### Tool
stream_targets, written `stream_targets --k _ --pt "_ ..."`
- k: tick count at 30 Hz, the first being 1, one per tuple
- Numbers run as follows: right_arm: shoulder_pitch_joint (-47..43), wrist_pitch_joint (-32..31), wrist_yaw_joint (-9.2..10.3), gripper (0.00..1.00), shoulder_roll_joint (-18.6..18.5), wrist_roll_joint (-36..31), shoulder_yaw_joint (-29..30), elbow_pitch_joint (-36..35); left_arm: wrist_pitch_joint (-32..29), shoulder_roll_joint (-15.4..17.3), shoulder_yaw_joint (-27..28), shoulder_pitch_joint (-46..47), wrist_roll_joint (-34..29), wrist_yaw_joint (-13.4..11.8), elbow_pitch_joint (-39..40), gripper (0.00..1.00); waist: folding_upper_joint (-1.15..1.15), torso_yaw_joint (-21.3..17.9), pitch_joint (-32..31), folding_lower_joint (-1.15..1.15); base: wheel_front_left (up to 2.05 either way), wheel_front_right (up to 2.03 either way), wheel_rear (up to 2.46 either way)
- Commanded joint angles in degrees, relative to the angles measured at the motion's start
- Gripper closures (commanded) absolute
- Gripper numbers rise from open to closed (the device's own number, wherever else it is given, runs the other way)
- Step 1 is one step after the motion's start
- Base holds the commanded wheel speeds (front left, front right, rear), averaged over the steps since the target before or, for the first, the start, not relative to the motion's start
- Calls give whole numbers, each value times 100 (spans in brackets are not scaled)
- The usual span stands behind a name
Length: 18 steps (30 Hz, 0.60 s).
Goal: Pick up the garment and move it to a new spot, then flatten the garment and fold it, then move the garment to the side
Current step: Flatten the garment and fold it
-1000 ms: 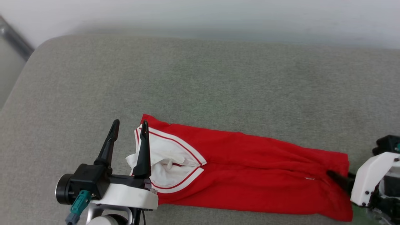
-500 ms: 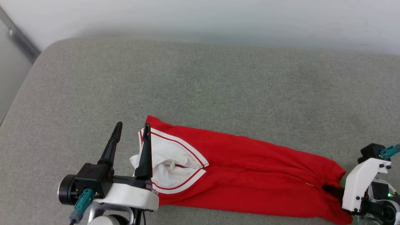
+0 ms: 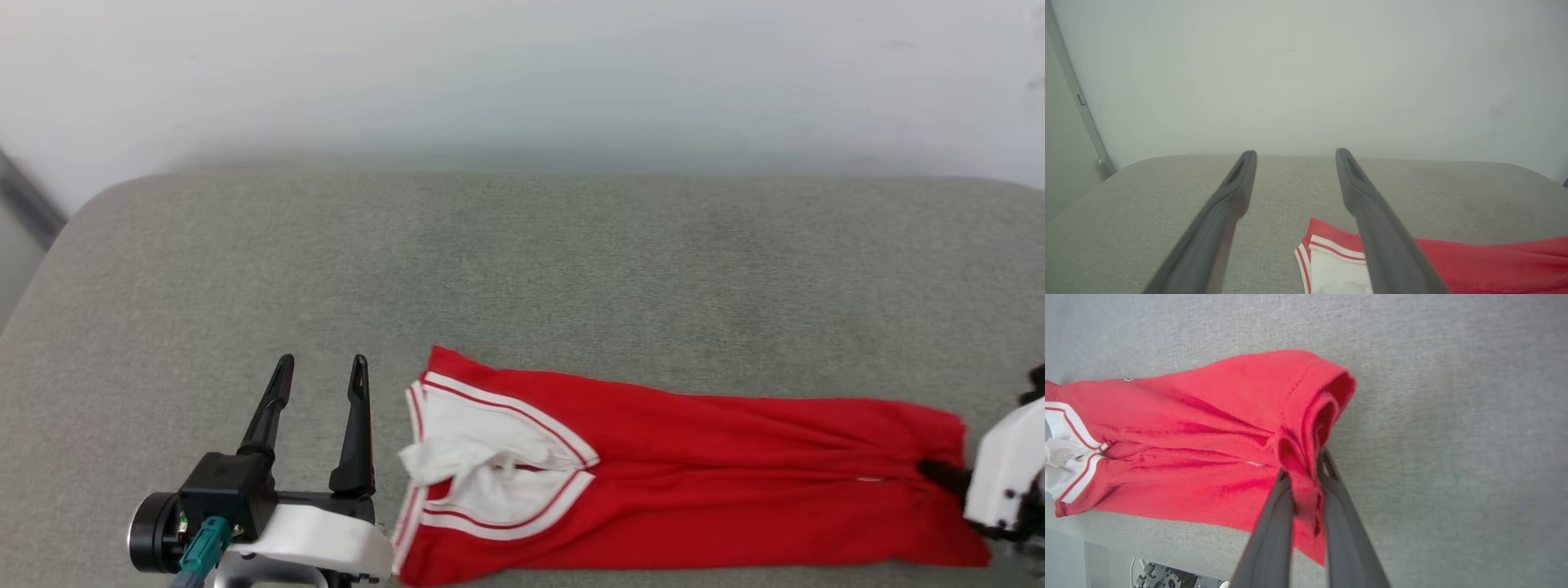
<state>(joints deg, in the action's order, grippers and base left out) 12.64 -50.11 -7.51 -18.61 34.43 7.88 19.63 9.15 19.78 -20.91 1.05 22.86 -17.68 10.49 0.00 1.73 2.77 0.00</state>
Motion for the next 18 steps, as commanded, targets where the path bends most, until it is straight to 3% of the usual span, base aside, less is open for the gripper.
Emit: stream_targets --k 1,5,10,15,18 --pt "90 -95 4 100 -63 -109 271 31 -29 47 16 -104 -31 -41 34 0 0 -117 -63 0 0 0 0" --pt "176 -280 3 100 -55 -388 1025 -2 -59 64 8 -133 -24 -70 66 0 0 -213 -92 0 0 0 0" --pt "286 -578 3 100 274 -435 1438 -53 -52 46 10 -164 5 -92 55 0 0 -254 -117 0 0 0 0" --pt "469 -1433 3 100 1196 400 1944 -88 -63 51 2 -180 21 -117 43 0 0 -252 -158 0 0 0 0" --pt "548 -1978 3 100 1495 1145 2199 -32 -77 61 -13 -188 27 -124 51 0 0 -199 -161 0 0 0 0"
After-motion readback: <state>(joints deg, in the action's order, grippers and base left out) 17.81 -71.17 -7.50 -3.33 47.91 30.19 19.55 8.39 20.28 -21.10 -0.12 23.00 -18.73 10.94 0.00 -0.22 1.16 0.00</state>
